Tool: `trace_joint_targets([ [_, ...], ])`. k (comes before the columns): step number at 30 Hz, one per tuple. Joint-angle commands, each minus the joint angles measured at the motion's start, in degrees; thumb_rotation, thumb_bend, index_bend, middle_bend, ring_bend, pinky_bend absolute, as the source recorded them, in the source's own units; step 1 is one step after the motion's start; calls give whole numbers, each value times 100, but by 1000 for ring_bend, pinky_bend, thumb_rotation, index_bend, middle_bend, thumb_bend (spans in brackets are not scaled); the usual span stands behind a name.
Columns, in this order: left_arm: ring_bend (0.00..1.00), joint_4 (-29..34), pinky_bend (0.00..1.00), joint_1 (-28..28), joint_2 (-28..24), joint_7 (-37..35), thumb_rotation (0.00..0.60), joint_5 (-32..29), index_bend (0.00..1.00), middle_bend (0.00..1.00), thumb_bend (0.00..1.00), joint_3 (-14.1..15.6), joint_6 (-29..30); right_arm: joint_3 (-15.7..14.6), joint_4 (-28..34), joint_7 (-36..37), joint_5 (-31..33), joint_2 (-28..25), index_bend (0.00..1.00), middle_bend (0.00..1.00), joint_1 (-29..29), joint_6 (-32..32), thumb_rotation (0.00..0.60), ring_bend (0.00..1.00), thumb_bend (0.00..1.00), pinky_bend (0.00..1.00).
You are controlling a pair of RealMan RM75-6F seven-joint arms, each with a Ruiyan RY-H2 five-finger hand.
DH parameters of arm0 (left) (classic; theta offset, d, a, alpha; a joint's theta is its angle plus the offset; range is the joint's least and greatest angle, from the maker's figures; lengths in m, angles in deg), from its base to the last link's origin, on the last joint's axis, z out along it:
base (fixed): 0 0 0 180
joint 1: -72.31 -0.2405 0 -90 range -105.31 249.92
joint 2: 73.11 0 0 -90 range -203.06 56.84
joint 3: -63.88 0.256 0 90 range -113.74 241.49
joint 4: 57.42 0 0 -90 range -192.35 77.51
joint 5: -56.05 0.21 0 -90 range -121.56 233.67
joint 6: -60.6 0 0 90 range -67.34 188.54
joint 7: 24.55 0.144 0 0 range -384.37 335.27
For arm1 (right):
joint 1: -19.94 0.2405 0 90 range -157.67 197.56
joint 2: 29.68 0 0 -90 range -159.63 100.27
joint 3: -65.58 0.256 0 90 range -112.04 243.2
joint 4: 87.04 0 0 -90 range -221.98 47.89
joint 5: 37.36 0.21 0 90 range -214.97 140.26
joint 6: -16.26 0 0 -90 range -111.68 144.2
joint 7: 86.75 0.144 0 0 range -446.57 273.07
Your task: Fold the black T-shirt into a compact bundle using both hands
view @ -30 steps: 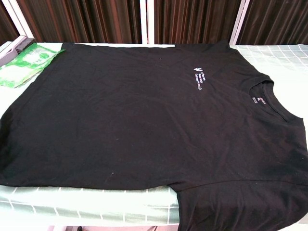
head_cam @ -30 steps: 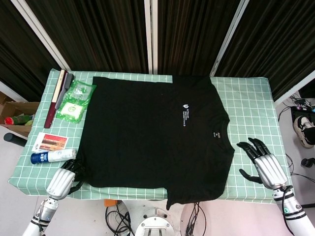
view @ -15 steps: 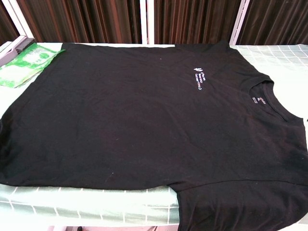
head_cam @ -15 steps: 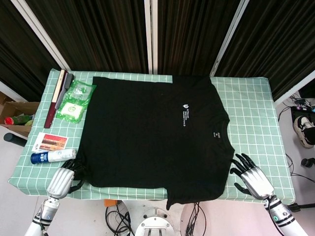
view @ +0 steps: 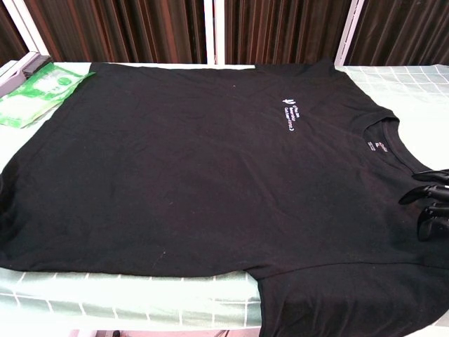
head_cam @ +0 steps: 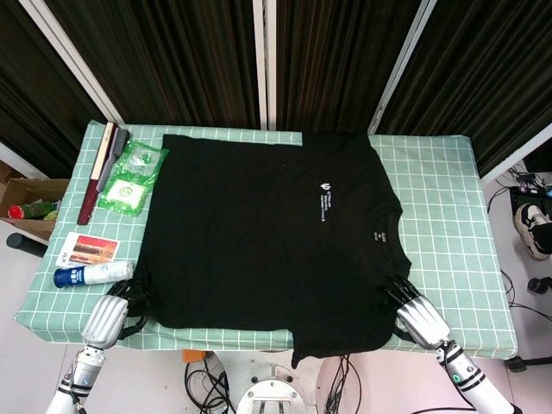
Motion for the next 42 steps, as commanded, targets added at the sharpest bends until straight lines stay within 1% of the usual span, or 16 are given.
trace_joint_targets([
  [1, 237, -3, 253, -13, 24, -109, 600, -39, 694, 419, 461, -21, 8, -17, -186, 82, 22, 145, 596, 256, 15, -55, 600, 50, 435, 120],
  [4, 237, 71, 253, -39, 24, -383, 600, -86, 694, 423, 465, -40, 46, -27, -251, 129, 26, 166, 690, 259, -11, -200, 600, 65, 480, 120],
  [7, 241, 251, 254, -82, -62, -711, 600, -104, 694, 428, 478, -50, 154, -42, -115, 219, 7, 23, 757, 275, -52, -453, 600, 69, 502, 120],
  [9, 243, 372, 254, -116, -171, -800, 600, -86, 694, 429, 483, -40, 244, -52, 61, 211, -13, -154, 778, 280, -95, -645, 600, 69, 511, 120],
  [14, 243, 891, 254, -325, -614, -973, 600, 48, 694, 429, 492, 62, 703, -145, 869, -44, -141, -888, 797, 285, -310, -1272, 600, 69, 514, 122],
  [17, 243, 1251, 254, -509, -916, -1091, 600, 159, 694, 428, 493, 225, 968, -263, 1388, -257, -213, -1336, 802, 286, -485, -1522, 600, 69, 519, 127],
  [21, 243, 1640, 255, -788, -1235, -1154, 600, 338, 694, 429, 497, 478, 1314, -464, 1841, -493, -313, -1725, 803, 286, -735, -1715, 600, 76, 534, 135],
  [24, 243, 1805, 257, -971, -1423, -1112, 600, 570, 694, 428, 503, 704, 1527, -623, 1984, -579, -415, -1855, 802, 289, -940, -1846, 600, 88, 547, 152],
  [27, 243, 1874, 260, -1086, -1670, -912, 600, 818, 694, 428, 512, 938, 1604, -741, 2024, -632, -479, -1926, 802, 295, -1151, -1983, 600, 100, 576, 164],
  [29, 243, 1937, 260, -1131, -1841, -736, 600, 933, 694, 428, 512, 1024, 1635, -780, 2030, -614, -474, -1951, 803, 299, -1286, -2079, 600, 108, 581, 171],
  [31, 243, 2061, 260, -1148, -1928, -696, 600, 943, 695, 429, 512, 1041, 1623, -768, 2029, -560, -460, -1939, 803, 301, -1354, -2136, 600, 113, 581, 175],
  [33, 243, 2238, 260, -1116, -1931, -835, 600, 883, 694, 429, 512, 988, 1558, -699, 1989, -422, -451, -1867, 803, 302, -1353, -2163, 600, 113, 580, 175],
  [37, 243, 2529, 260, -876, -1988, -856, 600, 749, 694, 429, 512, 718, 1302, -469, 1990, -217, -361, -1795, 803, 302, -1171, -2010, 600, 113, 581, 175],
  [40, 243, 2853, 251, -526, -2127, -803, 600, 527, 694, 421, 512, 342, 975, -195, 2148, -101, -194, -1851, 803, 303, -911, -1777, 600, 113, 581, 175],
  [42, 241, 3042, 241, -233, -2191, -832, 600, 241, 694, 410, 512, 1, 669, 36, 2293, 3, -22, -1898, 804, 305, -678, -1541, 600, 113, 580, 175],
])
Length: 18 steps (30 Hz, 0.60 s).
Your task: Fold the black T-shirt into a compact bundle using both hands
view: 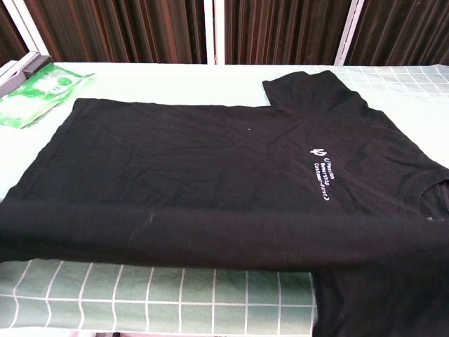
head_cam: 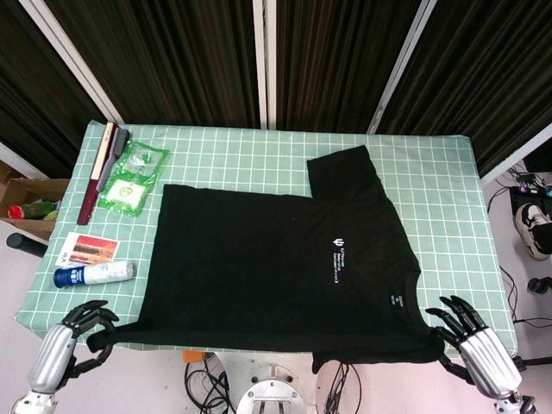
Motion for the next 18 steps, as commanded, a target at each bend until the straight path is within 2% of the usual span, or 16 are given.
trace_joint_targets([
  [1, 234, 397, 233, 554, -172, -16, 600, -534, 694, 402, 511, -611, -597, 373, 254, 206, 313, -92, 805, 306, 408, 452, 600, 113, 580, 175],
  [5, 192, 539, 198, 1156, -336, -26, 600, -1250, 694, 360, 512, -1201, -1443, 772, 490, 223, 669, -138, 807, 307, 900, 1132, 600, 113, 580, 175],
  [8, 169, 500, 177, 1543, -402, 77, 600, -1638, 694, 344, 512, -1488, -2040, 984, 568, 193, 896, -92, 807, 309, 1207, 1613, 600, 113, 580, 175],
  [14, 165, 187, 166, 2217, -342, 311, 600, -2454, 694, 330, 512, -1865, -3236, 1292, 539, 33, 1302, 84, 806, 314, 1642, 2336, 600, 113, 581, 175],
  [18, 165, -136, 165, 2510, -212, 451, 600, -2871, 694, 330, 512, -2038, -3713, 1433, 437, -28, 1520, 229, 808, 317, 1839, 2649, 600, 113, 580, 175],
])
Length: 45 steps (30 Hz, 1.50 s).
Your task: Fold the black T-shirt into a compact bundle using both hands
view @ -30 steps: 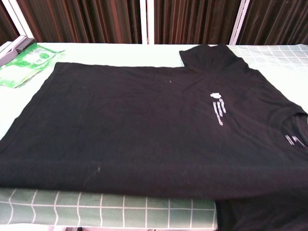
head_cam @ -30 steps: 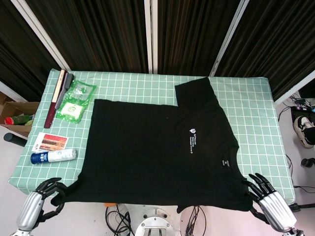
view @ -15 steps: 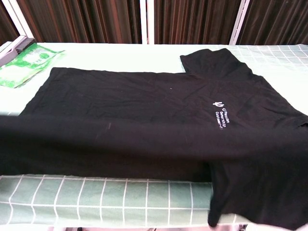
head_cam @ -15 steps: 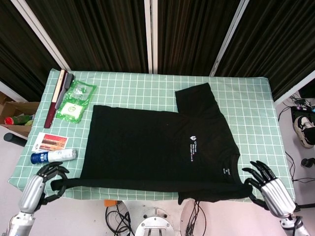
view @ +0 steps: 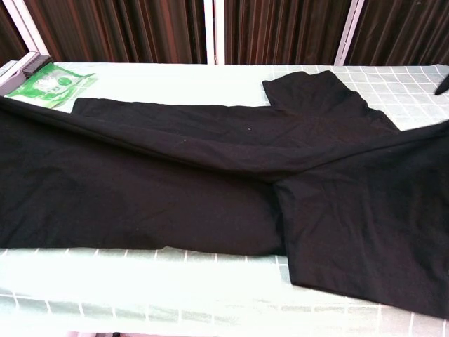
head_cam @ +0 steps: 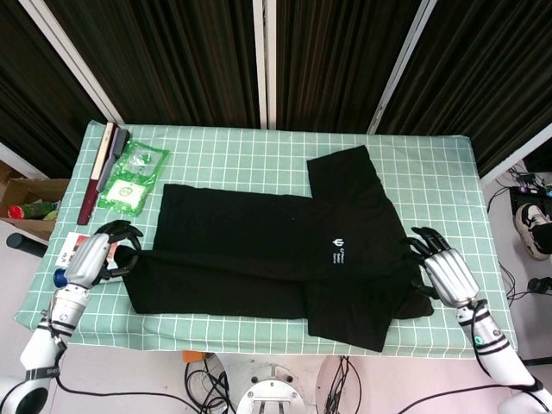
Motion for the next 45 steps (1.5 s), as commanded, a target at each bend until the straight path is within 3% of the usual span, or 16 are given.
trace_joint_targets([
  [1, 165, -409, 165, 408, 163, 178, 600, -510, 694, 330, 512, -308, -493, 170, -116, -53, 232, 177, 809, 318, 196, 282, 600, 113, 581, 175],
  [16, 165, -1562, 163, 1170, 599, 490, 600, -1408, 695, 329, 513, -581, -1725, 497, -899, 108, 886, 678, 817, 323, 561, 820, 600, 113, 580, 175],
  [45, 165, -3074, 163, 1773, 1619, 919, 600, -2174, 694, 325, 513, -705, -2526, 679, -2196, 190, 1538, 1653, 819, 325, 1073, 1620, 600, 113, 580, 174],
])
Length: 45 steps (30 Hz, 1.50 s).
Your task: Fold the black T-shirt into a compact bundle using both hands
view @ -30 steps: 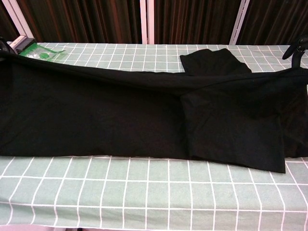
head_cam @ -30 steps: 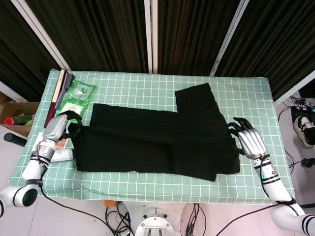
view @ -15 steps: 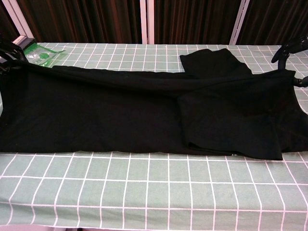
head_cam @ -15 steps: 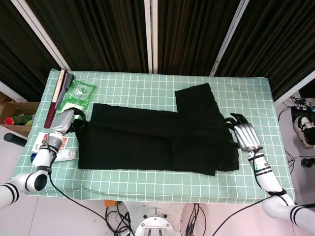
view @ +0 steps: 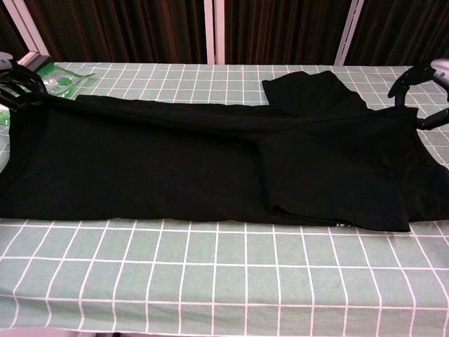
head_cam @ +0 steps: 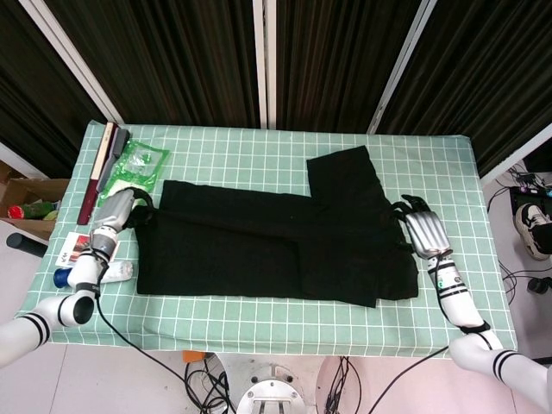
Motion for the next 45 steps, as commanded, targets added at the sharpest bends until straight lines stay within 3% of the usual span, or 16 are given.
trace_joint_targets([
  [1, 165, -136, 163, 57, 98, 36, 600, -69, 694, 325, 513, -29, -62, 3, -128, 3, 64, 98, 819, 325, 32, 69, 600, 113, 581, 174],
  [19, 165, -338, 163, 445, 243, 472, 600, -242, 694, 323, 514, -218, -164, 15, -403, 138, 208, 181, 819, 325, -31, 40, 600, 113, 580, 171],
  [31, 165, -1601, 163, 984, 1028, 946, 600, -787, 687, 309, 501, -264, -720, 49, -475, 57, 310, 247, 819, 325, -12, 111, 600, 113, 580, 165],
  [37, 156, -2376, 163, 1126, 1531, 1075, 600, -951, 608, 279, 482, -282, -850, 65, -503, -27, 363, 280, 819, 325, 0, 154, 600, 113, 580, 165],
  [41, 99, -2635, 163, 1131, 1715, 1140, 600, -937, 303, 148, 281, -327, -679, 84, -529, -91, 407, 311, 818, 325, 10, 182, 600, 113, 580, 162],
  [45, 76, -2189, 163, 925, 1433, 943, 600, -701, 202, 95, 223, -433, -135, 107, -556, -187, 411, 344, 804, 321, 63, 200, 600, 112, 576, 153],
])
